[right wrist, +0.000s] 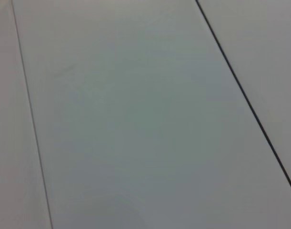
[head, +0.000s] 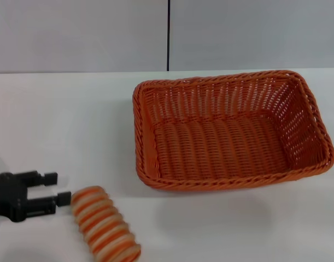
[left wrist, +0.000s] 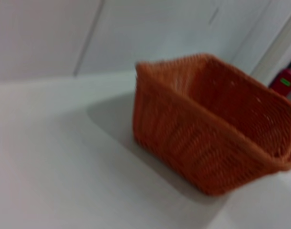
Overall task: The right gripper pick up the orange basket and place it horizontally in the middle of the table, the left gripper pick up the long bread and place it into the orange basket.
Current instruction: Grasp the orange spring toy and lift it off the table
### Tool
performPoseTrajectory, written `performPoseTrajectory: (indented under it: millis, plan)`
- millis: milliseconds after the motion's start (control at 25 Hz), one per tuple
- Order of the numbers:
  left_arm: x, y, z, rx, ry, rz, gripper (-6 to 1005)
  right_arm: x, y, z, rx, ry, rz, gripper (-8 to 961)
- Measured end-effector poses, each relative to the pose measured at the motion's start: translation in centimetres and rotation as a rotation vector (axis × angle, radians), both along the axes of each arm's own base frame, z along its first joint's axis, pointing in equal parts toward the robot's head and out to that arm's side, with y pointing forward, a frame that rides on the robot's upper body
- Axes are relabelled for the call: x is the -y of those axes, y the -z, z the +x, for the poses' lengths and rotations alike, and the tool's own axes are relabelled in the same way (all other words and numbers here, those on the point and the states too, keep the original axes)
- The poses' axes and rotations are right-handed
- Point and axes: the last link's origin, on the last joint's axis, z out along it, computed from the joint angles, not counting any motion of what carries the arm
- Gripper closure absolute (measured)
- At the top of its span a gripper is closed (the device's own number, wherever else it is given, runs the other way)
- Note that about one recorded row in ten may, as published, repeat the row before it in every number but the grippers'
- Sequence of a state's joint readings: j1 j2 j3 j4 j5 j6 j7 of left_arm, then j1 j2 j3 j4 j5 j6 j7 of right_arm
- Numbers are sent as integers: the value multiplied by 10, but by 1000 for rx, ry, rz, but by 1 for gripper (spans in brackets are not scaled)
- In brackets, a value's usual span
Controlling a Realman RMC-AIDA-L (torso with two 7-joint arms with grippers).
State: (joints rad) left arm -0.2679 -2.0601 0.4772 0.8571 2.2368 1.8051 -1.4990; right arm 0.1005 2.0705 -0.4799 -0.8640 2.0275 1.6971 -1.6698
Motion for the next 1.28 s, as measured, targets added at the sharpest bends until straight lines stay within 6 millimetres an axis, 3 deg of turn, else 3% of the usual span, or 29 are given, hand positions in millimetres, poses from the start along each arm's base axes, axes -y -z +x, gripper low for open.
performPoseTrajectory:
  millis: [80, 160, 640, 960, 1080, 1280]
  plan:
    - [0, 0, 0, 0, 0, 0, 287, -2, 0, 0, -3, -3, 3, 303]
    - [6, 18, -3, 8, -11, -65, 288, -3, 0, -2, -3, -8, 3, 303]
    - [7, 50, -4, 57, 16, -57, 289, -4, 2, -2, -7, -9, -3, 304]
    - [1, 48, -2, 76, 27, -10, 290, -2, 3, 2, -3, 6, -2, 303]
    - [-3, 38, 2, 111, 40, 45, 291, -2, 3, 3, 1, 8, -7, 304]
    - [-3, 46, 4, 94, 56, 5, 291, -2, 3, 3, 2, 9, -7, 304]
